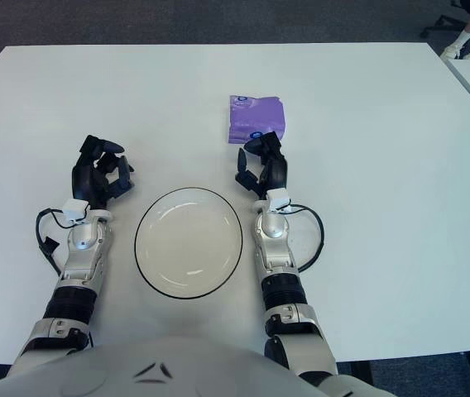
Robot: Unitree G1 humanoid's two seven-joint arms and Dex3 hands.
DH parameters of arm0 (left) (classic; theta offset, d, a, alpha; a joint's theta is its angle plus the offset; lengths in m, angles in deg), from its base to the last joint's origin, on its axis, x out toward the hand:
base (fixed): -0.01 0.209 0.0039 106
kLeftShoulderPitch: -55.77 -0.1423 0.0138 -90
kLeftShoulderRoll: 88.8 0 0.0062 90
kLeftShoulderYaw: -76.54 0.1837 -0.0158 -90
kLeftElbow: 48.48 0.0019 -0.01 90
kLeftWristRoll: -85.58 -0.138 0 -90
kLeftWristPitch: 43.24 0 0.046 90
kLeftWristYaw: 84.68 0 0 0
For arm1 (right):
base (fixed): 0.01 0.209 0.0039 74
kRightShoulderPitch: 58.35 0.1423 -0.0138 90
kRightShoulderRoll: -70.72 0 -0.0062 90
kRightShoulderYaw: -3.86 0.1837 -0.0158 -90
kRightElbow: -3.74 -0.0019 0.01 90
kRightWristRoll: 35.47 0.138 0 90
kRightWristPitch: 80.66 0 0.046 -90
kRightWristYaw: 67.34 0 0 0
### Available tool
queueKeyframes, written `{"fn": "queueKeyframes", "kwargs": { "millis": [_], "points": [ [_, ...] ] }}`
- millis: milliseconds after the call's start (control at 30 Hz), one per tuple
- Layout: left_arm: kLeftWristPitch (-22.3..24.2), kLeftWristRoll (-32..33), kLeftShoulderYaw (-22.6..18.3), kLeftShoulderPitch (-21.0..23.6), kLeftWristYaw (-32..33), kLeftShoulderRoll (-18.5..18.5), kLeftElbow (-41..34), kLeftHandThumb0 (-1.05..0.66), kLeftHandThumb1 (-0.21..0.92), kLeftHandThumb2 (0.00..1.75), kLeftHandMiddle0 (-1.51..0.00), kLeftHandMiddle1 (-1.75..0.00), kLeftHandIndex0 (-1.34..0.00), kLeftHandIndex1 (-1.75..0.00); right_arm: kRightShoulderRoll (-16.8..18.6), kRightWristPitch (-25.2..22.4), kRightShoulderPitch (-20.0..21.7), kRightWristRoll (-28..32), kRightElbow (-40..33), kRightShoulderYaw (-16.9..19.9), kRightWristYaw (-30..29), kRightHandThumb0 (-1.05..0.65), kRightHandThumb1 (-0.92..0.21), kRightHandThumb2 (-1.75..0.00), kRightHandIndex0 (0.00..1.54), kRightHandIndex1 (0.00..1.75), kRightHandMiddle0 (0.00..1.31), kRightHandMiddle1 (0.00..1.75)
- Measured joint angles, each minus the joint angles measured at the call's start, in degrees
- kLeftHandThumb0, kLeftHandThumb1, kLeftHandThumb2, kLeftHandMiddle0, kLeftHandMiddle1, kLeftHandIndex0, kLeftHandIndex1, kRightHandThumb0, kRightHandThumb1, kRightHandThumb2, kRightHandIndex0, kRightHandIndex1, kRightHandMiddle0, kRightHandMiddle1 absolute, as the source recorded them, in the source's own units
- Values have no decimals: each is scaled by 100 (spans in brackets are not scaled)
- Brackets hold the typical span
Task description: Put the tissue paper into the plate.
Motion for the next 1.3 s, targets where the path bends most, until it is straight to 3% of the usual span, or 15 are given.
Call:
{"fn": "queueKeyframes", "kwargs": {
  "millis": [300,433,533,567,700,767,867,1100,1200,1300],
  "points": [
    [0,0,-2,0,0,0,7,-43,47,113,-78,-175,-49,-175,-25,26,-3,-130,-7,-39,-244,-39,-62,-94,65,135,38,175],
    [1,0,-2,1,1,-3,8,-43,47,114,-77,-175,-49,-175,-41,196,-14,-361,-56,-128,-535,-38,-68,-87,62,133,34,175],
    [0,0,-2,1,1,-4,8,-43,46,114,-76,-175,-49,-175,-58,361,-59,-588,-144,-211,-748,-36,-81,-68,54,128,26,175],
    [0,0,-2,1,1,-5,8,-43,46,114,-76,-175,-49,-175,-74,446,-78,-675,-174,-244,-808,-36,-85,-63,44,124,23,175],
    [-2,0,-2,7,1,-8,18,-43,46,115,-75,-175,-50,-175,-165,842,-91,-1059,-209,-431,-1054,-35,-90,-56,22,117,19,175],
    [-3,0,-1,15,1,-16,28,-44,46,115,-75,-175,-50,-175,-218,961,-91,-1258,-218,-534,-1151,-51,-84,-79,9,110,8,148],
    [-6,0,1,25,2,-34,34,-43,46,115,-75,-175,-50,-175,-327,1025,-84,-1640,-236,-677,-1336,-62,-80,-87,3,90,3,119],
    [-23,1,-5,34,1,-45,35,-43,46,115,-74,-175,-50,-175,-845,987,-24,-2670,-255,-853,-1908,-80,-88,-71,0,39,0,65],
    [-24,9,-13,34,0,-45,35,-43,46,115,-74,-175,-50,-175,-1082,947,-44,-2899,-289,-852,-2050,-87,-91,-64,0,17,0,41],
    [-24,13,-21,34,0,-44,36,-44,46,115,-74,-175,-50,-175,-1253,915,-90,-2975,-360,-845,-2069,-97,-92,-56,0,6,0,16]
  ]
}}
